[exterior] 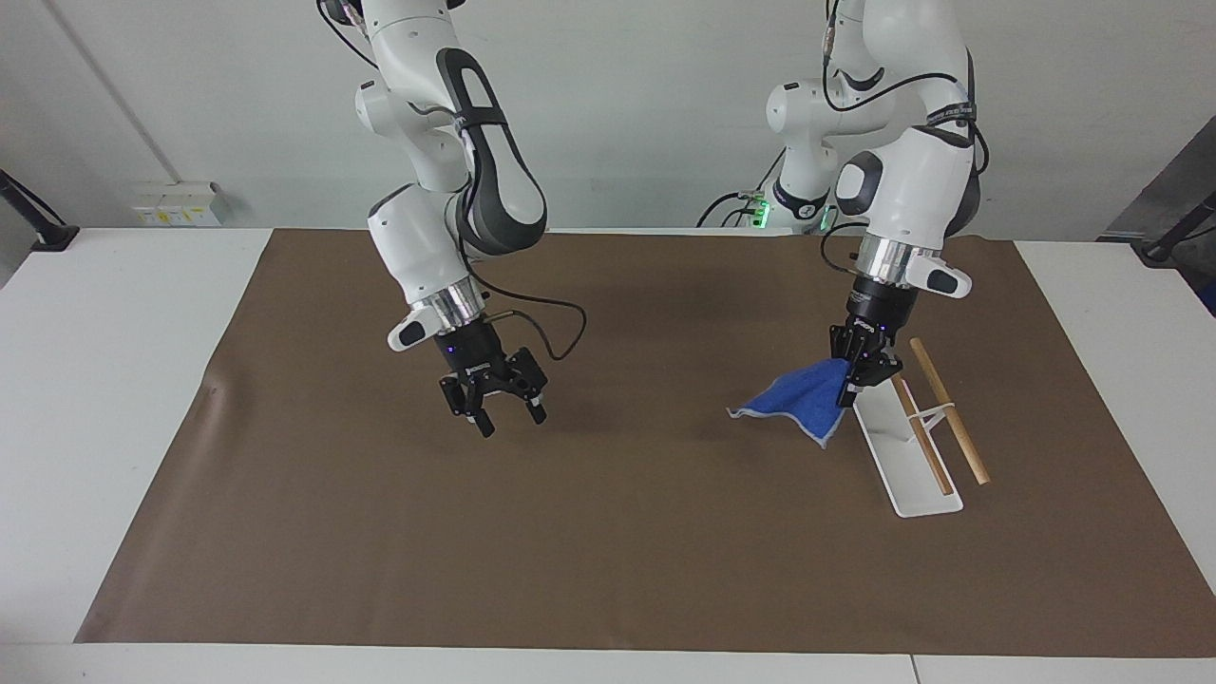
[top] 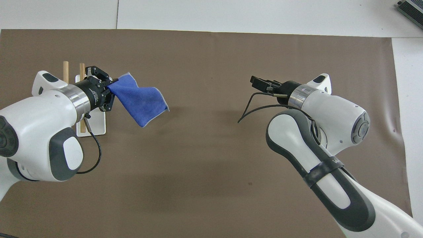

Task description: Right arm passes towel to left arm to hang

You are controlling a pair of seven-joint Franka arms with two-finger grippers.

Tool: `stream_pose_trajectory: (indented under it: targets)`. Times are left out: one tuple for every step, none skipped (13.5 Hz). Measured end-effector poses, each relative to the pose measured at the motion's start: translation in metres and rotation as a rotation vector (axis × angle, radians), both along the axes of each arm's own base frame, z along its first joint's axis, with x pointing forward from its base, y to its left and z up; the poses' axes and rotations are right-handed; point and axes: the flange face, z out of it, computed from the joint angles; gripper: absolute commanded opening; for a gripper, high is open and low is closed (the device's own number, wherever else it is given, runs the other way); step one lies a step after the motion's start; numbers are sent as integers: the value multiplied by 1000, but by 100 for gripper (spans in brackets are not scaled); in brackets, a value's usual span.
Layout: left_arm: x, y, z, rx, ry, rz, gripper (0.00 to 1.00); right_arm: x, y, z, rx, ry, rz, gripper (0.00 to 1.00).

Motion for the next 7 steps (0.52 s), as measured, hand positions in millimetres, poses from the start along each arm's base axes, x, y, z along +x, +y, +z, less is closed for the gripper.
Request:
stream_pose_trajectory:
  targets:
    - [2, 16, -5, 2, 6, 27, 0, 4, -12, 0, -64, 2, 47, 100]
    - [5, 40, -9, 10, 10, 60, 0, 8, -23, 1, -116, 4, 82, 100]
    - [9, 72, -13, 28, 10, 90, 0, 10, -32, 2, -165, 7, 117, 100]
    - [11, 105, -15, 52, 6, 113, 0, 13, -37, 5, -210, 11, 154, 100]
    - [12, 136, -16, 78, 0, 130, 0, 15, -42, 8, -259, 18, 196, 100]
    - [12, 161, -16, 102, -7, 139, 0, 18, -48, 13, -312, 27, 238, 100]
    - [11, 180, -15, 124, -15, 143, 0, 21, -56, 19, -362, 39, 273, 100]
